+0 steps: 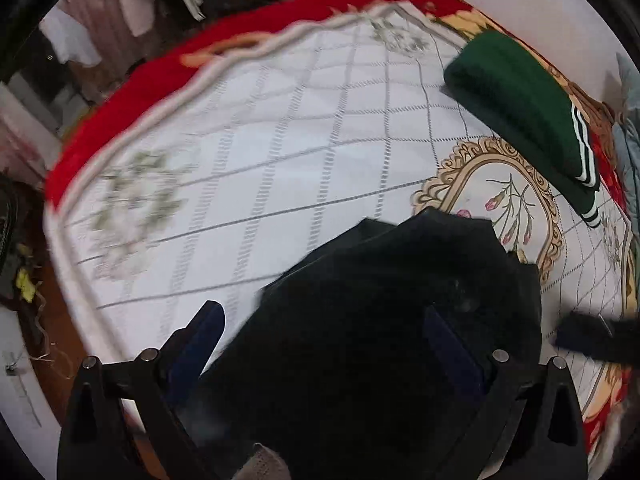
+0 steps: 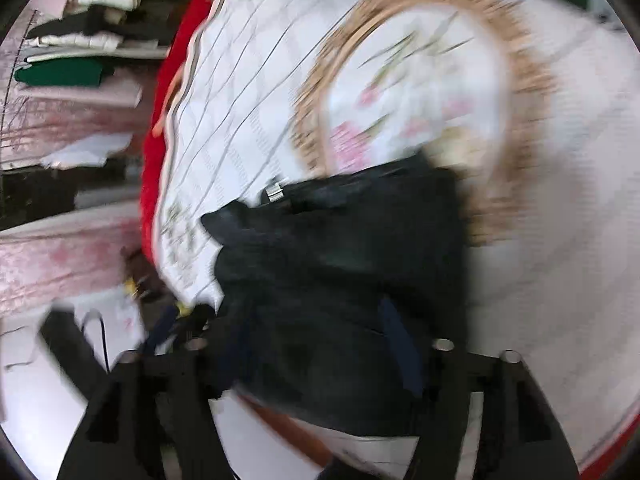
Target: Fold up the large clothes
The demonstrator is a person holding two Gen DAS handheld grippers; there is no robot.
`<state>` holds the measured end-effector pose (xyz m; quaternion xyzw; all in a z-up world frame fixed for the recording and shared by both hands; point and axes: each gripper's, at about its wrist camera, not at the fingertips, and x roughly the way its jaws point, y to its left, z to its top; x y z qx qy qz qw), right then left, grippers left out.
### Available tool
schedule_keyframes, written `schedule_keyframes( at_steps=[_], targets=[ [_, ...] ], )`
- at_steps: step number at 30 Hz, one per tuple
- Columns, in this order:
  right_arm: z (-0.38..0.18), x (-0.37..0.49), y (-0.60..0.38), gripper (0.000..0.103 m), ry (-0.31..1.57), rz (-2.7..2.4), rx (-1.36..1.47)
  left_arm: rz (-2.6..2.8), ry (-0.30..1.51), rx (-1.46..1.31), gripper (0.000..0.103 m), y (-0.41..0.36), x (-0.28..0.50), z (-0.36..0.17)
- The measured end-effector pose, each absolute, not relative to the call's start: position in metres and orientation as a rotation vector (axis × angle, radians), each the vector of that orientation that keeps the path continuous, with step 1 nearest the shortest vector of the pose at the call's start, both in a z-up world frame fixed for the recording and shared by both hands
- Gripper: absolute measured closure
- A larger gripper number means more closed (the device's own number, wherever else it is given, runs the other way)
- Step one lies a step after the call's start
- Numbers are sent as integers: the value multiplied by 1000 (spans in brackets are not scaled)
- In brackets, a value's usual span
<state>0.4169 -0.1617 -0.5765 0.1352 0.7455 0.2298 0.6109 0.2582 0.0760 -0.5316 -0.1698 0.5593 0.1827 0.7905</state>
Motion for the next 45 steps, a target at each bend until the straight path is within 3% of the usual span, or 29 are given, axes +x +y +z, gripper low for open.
schedule_keyframes(
  at_steps=[5,10,14,20,24,28,33,39,41,43,45],
  targets=[
    [-594,391,-202,35,1740,517,367,408,1315,-439,0,103,295,-589],
    [-649,390,-212,28,1757,657,465,363,1302,-482,0,115,289,-592],
    [-712,396,-199,22,1797,866,759,347,1292,-492,0,119,284,-593],
    [-702,402,-177,21,1786,1013,778,333,1274,-496,0,125,279,-599],
    [-682,401,-187,21,1733,1191,991,328,1259,-513,0,132,271,-601],
    [-708,403,-174,19,1800,1082,939,307,1247,-532,0,140,263,-603],
    [-709,394,-165,46,1784,907,820,358,1223,-603,0,147,231,-575],
    [-672,361,-226,49,1702,729,907,500,1111,-767,0,155,112,-515],
    [-673,353,-251,45,1689,687,937,531,1132,-821,0,151,93,-521],
    [-684,348,-262,31,1710,653,982,511,1168,-910,2,142,88,-543],
    [-695,345,-262,25,1710,656,982,473,1159,-1030,3,139,91,-565]
  ],
)
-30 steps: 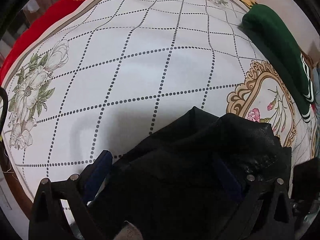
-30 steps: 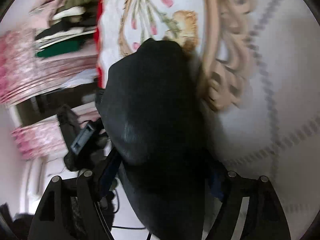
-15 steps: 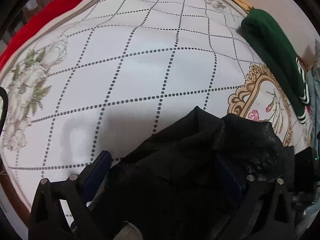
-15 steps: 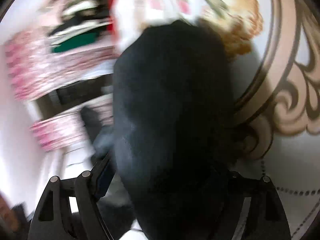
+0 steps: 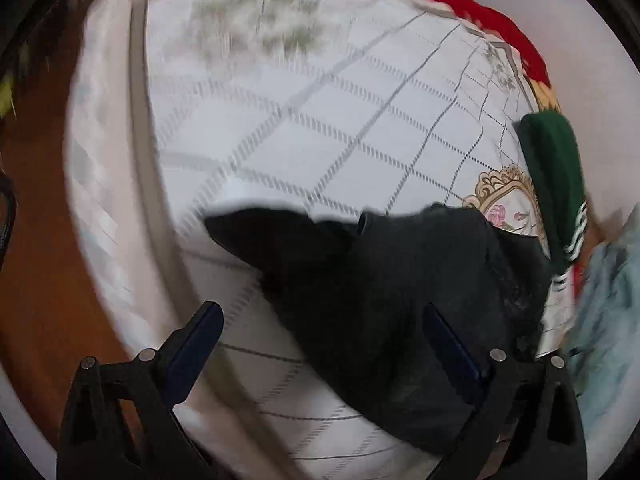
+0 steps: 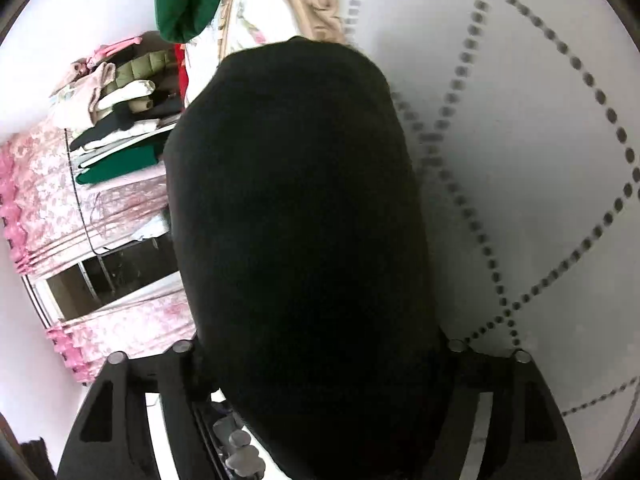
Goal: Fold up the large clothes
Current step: 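Carry the folded jacket with both tools and lay it onto the green sweater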
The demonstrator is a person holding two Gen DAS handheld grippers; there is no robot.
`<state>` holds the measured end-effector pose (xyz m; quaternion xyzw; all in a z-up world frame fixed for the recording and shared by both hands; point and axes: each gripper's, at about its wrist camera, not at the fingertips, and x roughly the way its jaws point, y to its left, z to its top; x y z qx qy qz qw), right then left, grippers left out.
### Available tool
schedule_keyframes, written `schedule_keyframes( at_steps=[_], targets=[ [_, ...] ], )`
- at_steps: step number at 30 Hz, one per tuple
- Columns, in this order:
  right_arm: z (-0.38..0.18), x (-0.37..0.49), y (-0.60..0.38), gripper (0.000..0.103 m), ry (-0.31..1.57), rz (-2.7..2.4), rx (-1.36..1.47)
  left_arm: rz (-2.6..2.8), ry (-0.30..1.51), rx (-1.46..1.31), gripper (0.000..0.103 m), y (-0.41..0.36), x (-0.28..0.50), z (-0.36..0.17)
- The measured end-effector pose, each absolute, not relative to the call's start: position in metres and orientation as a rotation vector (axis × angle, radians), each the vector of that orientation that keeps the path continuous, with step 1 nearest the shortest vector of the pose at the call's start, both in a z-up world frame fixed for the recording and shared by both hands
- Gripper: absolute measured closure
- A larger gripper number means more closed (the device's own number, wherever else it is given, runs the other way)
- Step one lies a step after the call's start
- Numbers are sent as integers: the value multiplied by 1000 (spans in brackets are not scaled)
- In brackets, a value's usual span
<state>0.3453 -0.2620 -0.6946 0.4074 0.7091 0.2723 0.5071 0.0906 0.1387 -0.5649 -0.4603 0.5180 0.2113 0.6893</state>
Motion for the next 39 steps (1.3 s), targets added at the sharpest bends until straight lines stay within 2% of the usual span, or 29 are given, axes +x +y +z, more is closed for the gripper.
schedule_keyframes(
  at_steps=[3,4,5,6,7,8,12,19,25,34,39],
  targets=[
    [-694,347,-262,22,1707,680,972,464,1114,-1081,4,136,102,-578],
    [-693,347,-261,21,1700,677,967,492,1106,-1054,12,136,107,-578],
    [-691,346,-260,22,1689,675,957,520,1103,-1023,27,135,111,-576],
    [-691,345,-257,27,1678,674,951,533,1092,-996,37,134,115,-573],
    [-690,344,-256,31,1667,673,957,527,1084,-970,61,131,119,-570],
    [-693,344,-252,37,1658,680,984,506,1083,-942,72,129,123,-565],
    [-685,347,-242,47,1624,711,1022,509,1088,-837,76,127,131,-539],
    [-645,374,-223,50,1601,809,1084,483,1040,-755,76,134,155,-483],
    [-603,421,-222,50,1530,849,1121,383,978,-743,76,143,219,-439],
    [-520,576,-232,51,1313,847,1112,174,850,-717,76,132,402,-381],
    [-521,695,-246,51,1247,830,1154,105,808,-657,76,111,521,-388]
  ],
)
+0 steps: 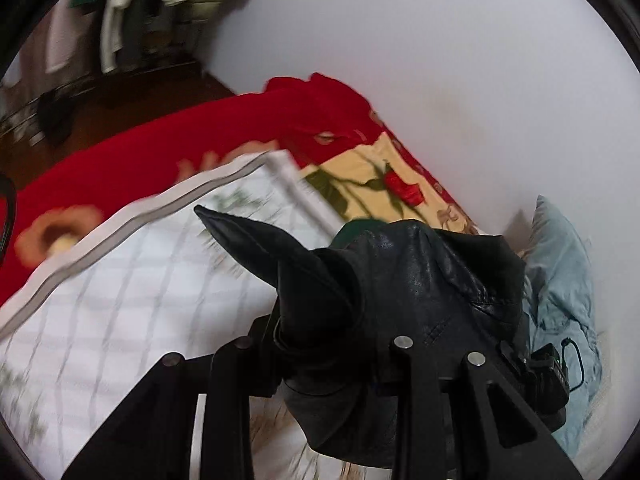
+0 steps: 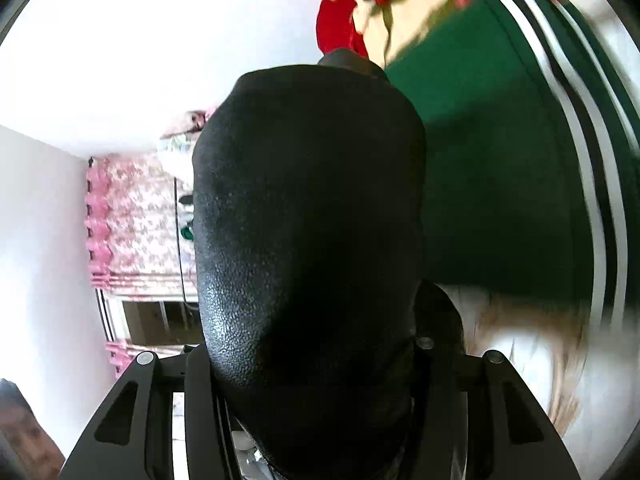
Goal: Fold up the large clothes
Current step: 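Carry the folded jacket with both tools and lay it onto the green sweater, then open both tools and pull them back from the stacked clothes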
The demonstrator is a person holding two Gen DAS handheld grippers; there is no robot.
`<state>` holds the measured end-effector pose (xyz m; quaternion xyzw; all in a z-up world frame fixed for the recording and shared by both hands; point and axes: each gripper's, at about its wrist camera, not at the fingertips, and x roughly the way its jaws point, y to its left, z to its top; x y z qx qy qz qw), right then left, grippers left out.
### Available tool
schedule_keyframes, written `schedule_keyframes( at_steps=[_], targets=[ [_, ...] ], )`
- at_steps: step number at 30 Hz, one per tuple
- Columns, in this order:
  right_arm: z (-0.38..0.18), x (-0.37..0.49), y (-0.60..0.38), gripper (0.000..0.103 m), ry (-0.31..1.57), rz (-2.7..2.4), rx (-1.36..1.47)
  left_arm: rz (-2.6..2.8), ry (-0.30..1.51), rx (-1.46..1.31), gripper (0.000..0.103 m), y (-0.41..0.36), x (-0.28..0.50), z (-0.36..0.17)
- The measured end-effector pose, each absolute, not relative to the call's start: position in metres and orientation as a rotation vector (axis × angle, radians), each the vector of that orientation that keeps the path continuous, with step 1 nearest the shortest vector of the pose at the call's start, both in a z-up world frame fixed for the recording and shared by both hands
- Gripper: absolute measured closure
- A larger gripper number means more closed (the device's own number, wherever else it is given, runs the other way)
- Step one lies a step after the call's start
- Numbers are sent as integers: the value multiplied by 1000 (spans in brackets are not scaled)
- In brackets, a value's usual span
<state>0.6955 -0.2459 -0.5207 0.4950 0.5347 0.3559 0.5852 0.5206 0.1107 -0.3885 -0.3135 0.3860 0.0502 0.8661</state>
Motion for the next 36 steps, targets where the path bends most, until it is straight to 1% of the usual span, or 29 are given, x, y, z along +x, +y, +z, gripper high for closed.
schedule_keyframes(
  at_steps=[3,7,8,10,13,14,15,16,17,18,19,21,23,26,29,32,36],
  targets=[
    [-553,757,-256,51,1282,802,1184,87,848,-629,76,101,580,-422],
    [-612,813,-272,51,1377,706,1174,77,970,-602,75,87,629,-479],
    [-620,816,-278,50,1394,699,1170,79,1001,-585,71,84,635,-495],
    [-634,823,-285,48,1404,708,1166,68,1015,-571,68,81,636,-505],
    [-633,812,-295,42,1441,685,1130,51,1026,-530,67,80,637,-507],
    [-626,804,-300,36,1453,661,1085,46,1034,-520,65,78,635,-506],
    [-621,797,-303,32,1458,634,1031,45,1045,-511,63,78,636,-505],
    [-612,792,-301,30,1461,596,952,50,1053,-494,54,78,637,-504],
    [-598,787,-297,20,1458,541,844,66,1064,-449,32,77,636,-500],
    [-585,784,-293,12,1442,485,744,75,1070,-412,18,75,637,-498],
    [-569,782,-282,9,1428,423,623,82,1071,-375,6,73,636,-494],
    [-547,763,-269,0,1402,303,403,100,1060,-293,6,69,631,-485],
    [-529,740,-256,0,1366,182,228,121,1055,-217,6,62,625,-476],
    [-508,699,-234,0,1333,42,71,133,1059,-122,6,48,610,-460],
    [-482,648,-228,0,1287,-69,13,121,1064,-57,2,31,590,-441],
    [-451,608,-220,0,1209,-160,-10,101,1046,21,2,14,566,-415],
    [-401,555,-222,0,1171,-247,11,61,1020,63,2,3,529,-370]
  ],
)
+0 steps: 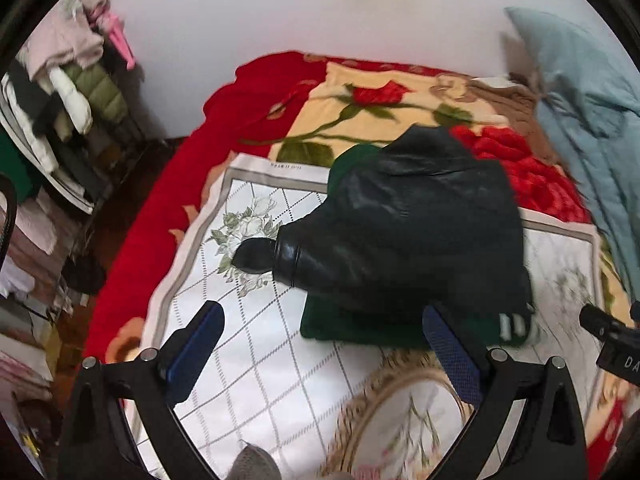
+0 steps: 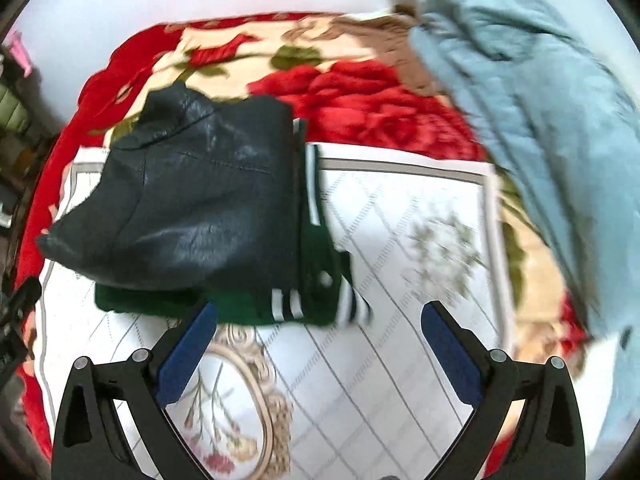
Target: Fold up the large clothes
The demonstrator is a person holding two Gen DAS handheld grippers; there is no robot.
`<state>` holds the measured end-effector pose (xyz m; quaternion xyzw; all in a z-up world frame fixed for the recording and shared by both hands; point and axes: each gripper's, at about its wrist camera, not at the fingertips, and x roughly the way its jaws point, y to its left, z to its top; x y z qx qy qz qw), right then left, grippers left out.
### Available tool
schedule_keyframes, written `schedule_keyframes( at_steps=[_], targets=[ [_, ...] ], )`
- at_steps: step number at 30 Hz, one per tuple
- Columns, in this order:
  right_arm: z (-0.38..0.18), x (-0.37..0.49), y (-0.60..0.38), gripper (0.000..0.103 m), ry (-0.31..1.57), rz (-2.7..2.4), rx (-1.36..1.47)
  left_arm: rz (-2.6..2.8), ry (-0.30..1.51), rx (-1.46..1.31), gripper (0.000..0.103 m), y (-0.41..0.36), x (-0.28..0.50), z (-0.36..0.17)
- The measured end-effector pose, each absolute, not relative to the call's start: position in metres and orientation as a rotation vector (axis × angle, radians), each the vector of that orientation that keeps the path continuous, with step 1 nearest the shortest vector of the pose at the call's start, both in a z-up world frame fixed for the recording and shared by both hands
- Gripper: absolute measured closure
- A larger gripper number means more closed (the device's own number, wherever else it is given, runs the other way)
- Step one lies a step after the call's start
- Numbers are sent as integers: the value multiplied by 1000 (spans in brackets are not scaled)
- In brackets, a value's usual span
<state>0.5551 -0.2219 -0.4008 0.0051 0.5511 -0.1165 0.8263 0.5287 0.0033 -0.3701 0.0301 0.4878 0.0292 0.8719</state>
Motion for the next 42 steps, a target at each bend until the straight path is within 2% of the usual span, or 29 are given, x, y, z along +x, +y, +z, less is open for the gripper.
schedule_keyframes(
  at_steps=[13,23,33,42],
  targets=[
    [-200,377,-202,0,956,-349,-20,-10,888,61,2,5,388,-193],
    [-65,242,-181,0,843,-320,-40,-16,809,47,2,9,279,-94],
    [8,156,-168,0,753,-274,-77,-11,717,22,2,7,217,-40],
    [36,118,-164,0,735,-251,-87,12,782,-6,2,9,193,-30]
  ],
)
